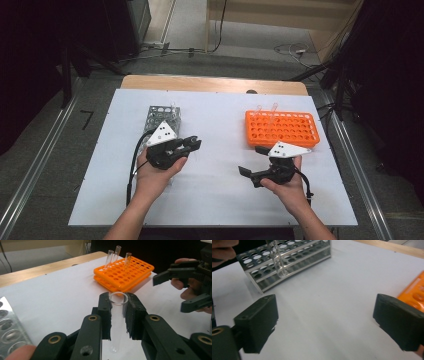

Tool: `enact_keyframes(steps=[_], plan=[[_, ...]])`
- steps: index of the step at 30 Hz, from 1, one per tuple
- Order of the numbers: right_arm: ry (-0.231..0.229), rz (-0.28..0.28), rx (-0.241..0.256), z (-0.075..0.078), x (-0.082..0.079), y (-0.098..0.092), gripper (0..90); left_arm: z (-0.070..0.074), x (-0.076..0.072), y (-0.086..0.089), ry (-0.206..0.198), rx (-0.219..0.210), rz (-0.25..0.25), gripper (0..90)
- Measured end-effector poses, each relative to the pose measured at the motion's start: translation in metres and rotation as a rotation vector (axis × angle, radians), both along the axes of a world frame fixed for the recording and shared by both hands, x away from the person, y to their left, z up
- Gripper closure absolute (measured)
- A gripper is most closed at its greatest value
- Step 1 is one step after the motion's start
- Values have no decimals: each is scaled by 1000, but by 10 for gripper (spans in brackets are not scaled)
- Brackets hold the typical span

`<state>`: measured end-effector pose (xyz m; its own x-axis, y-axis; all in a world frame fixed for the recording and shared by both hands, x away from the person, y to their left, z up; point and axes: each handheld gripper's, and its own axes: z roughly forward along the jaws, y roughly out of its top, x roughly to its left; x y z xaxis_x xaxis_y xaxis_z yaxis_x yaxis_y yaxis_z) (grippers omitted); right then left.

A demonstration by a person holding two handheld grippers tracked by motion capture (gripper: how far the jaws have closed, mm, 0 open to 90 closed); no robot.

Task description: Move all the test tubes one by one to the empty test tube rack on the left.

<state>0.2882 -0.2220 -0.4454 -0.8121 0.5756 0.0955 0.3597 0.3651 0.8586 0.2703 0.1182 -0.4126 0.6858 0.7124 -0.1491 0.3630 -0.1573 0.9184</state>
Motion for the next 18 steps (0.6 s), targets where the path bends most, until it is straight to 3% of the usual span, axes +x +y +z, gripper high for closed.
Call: enact_keyframes(steps=[8,18], plan=[[10,-47,27,0,-1,-32,0,10,7,15,-11,-1,37,766],[13,-87,12,-5,-6,-57,0,22,19,26,-30,9,70,765]])
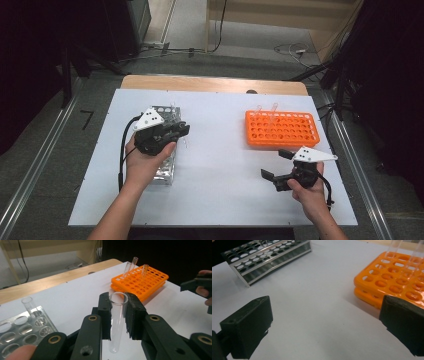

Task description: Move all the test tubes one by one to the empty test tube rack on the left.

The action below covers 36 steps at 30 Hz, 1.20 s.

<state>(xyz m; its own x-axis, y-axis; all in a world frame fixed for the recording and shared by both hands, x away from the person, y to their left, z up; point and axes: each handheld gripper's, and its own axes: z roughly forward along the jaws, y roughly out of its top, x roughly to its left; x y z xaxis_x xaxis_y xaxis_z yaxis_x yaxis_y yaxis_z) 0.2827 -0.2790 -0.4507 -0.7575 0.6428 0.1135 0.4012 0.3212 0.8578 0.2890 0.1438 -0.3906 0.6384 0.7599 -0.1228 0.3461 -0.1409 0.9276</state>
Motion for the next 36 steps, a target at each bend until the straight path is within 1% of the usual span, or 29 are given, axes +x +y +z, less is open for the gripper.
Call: enact_keyframes(steps=[8,12,18,21,23,25,28,33,36], plan=[[-1,-49,8,-1,-4,-20,0,4,9,9,-3,-6,30,765],[8,-64,15,-2,-6,-28,0,5,14,15,-5,-11,52,766],[12,-85,12,-5,-7,-38,0,8,24,24,-9,1,90,766],[12,-91,20,-5,-5,-41,0,9,30,28,-12,0,107,765],[17,-95,24,-5,-5,-42,0,10,33,29,-14,7,116,766],[16,-96,21,-6,-4,-42,0,10,37,31,-12,0,120,765],[17,-98,22,-6,-4,-43,0,11,44,32,-17,-8,140,765],[17,-108,27,-6,-4,-44,0,9,55,34,-19,13,169,766],[15,-108,25,-6,-4,-45,0,8,61,36,-21,17,187,765]])
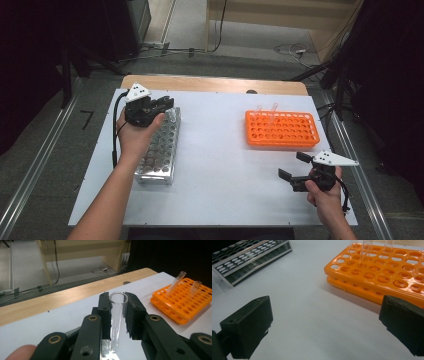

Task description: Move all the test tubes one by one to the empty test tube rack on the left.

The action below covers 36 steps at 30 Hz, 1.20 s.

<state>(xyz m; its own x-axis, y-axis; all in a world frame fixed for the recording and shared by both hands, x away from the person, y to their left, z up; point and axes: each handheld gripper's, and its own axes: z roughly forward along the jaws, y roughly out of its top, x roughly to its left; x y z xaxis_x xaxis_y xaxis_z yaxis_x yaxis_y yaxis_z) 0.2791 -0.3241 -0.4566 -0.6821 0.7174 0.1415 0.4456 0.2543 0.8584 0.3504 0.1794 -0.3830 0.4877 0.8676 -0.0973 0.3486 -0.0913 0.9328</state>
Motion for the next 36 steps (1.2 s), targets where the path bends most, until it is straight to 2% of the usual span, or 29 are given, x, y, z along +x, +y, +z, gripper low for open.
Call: enact_keyframes(steps=[10,16,19,24,29,36], plan=[[6,-4,2,-1,1,0,0,-8,19,1,5,-4,33,766],[9,-3,0,-2,2,0,0,-15,26,-5,15,25,46,765],[12,-5,0,-2,2,0,0,-17,28,-6,15,26,58,765],[16,-9,1,-3,2,0,0,-23,29,-9,22,68,71,765],[17,-8,0,-3,3,0,0,-27,29,-9,30,64,91,765],[18,-6,1,-4,3,1,0,-36,29,-13,54,89,115,763]])
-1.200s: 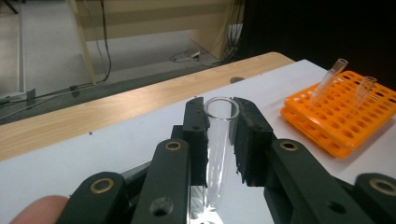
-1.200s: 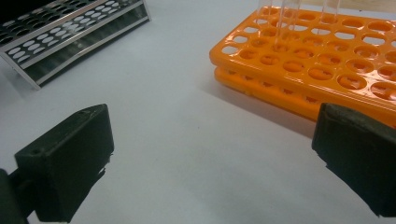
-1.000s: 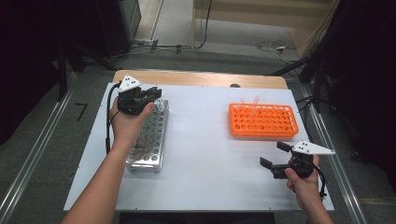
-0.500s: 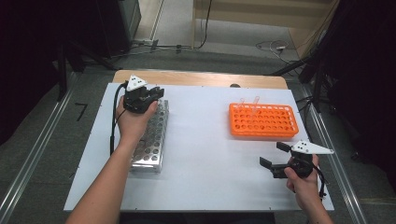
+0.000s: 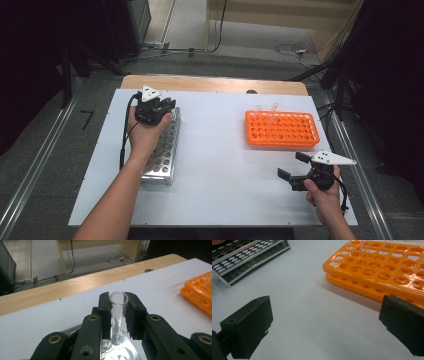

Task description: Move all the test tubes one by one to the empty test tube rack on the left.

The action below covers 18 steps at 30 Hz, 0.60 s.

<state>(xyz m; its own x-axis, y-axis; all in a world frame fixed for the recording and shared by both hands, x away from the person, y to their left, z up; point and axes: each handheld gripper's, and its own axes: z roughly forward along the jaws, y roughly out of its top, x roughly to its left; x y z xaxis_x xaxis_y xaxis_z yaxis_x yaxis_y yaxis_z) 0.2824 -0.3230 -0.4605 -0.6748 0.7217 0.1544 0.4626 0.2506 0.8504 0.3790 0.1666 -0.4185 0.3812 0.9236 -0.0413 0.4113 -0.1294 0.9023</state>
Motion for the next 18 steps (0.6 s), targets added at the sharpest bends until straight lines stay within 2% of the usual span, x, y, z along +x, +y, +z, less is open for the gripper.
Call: enact_keyframes(steps=[10,15,17,18], plan=[[3,0,-5,-1,0,1,0,-7,1,-3,58,18,9,761],[5,1,-9,-2,1,2,0,-9,2,-5,77,48,4,754],[6,2,-9,-2,1,3,0,-9,2,-4,89,22,-1,697],[7,2,-9,-2,1,3,0,-8,2,-3,97,10,3,636]])
